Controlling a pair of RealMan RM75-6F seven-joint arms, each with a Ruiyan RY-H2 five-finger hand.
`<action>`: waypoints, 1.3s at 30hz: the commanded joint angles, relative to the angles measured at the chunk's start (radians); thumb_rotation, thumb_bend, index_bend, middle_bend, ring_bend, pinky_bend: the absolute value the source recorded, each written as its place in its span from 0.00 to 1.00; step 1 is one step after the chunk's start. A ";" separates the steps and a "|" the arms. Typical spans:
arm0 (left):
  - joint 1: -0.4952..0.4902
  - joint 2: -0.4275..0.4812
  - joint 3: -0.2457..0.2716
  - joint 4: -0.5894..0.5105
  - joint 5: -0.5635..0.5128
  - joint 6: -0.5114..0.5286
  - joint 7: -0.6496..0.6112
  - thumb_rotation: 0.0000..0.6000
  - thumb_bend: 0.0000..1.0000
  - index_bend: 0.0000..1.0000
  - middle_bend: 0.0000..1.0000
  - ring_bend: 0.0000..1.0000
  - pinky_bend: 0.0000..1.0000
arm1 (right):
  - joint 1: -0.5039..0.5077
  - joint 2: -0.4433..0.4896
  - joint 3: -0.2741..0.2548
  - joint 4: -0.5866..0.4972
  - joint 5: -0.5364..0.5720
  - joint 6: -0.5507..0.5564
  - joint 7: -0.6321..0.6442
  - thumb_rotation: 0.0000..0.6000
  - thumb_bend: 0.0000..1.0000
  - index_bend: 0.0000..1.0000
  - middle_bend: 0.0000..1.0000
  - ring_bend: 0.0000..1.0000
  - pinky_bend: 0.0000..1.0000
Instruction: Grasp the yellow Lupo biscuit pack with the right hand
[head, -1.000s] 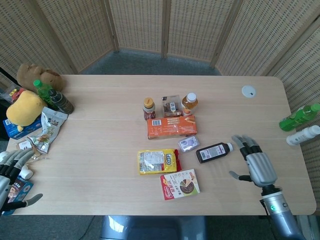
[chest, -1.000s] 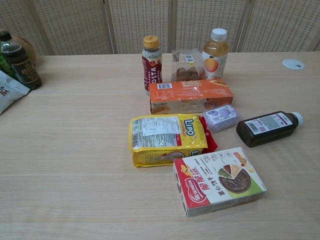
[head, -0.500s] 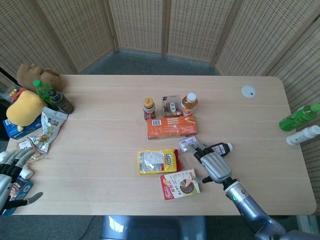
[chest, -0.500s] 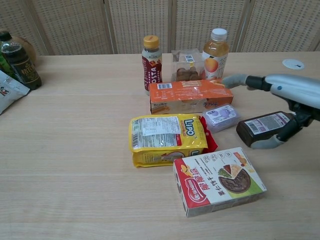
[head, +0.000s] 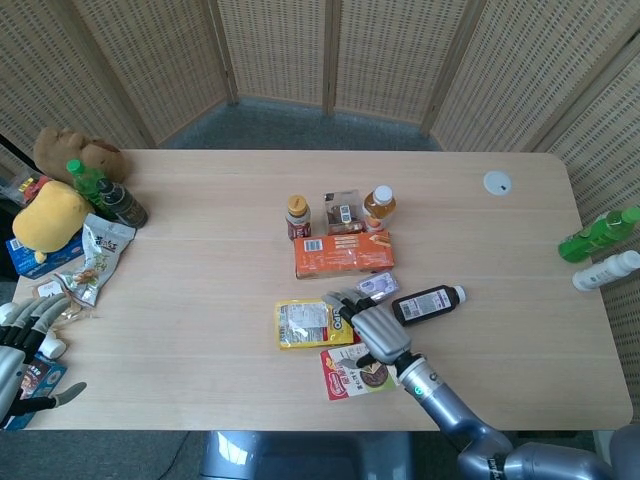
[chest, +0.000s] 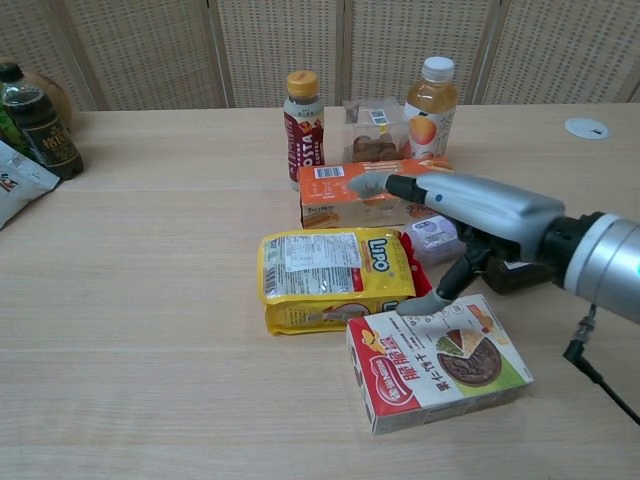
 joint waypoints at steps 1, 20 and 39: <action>-0.001 0.000 -0.001 0.001 -0.002 -0.001 0.000 1.00 0.00 0.04 0.00 0.00 0.00 | 0.020 -0.049 0.017 0.037 0.039 -0.016 -0.019 1.00 0.00 0.00 0.00 0.00 0.00; -0.001 -0.003 -0.003 0.001 -0.007 -0.004 0.005 1.00 0.00 0.04 0.00 0.00 0.00 | 0.096 -0.187 0.062 0.177 0.149 -0.061 -0.037 1.00 0.00 0.00 0.00 0.00 0.00; 0.001 0.000 -0.002 0.000 -0.002 0.000 0.000 1.00 0.00 0.04 0.00 0.00 0.00 | 0.126 -0.276 0.065 0.311 0.171 -0.058 -0.001 1.00 0.00 0.00 0.00 0.00 0.00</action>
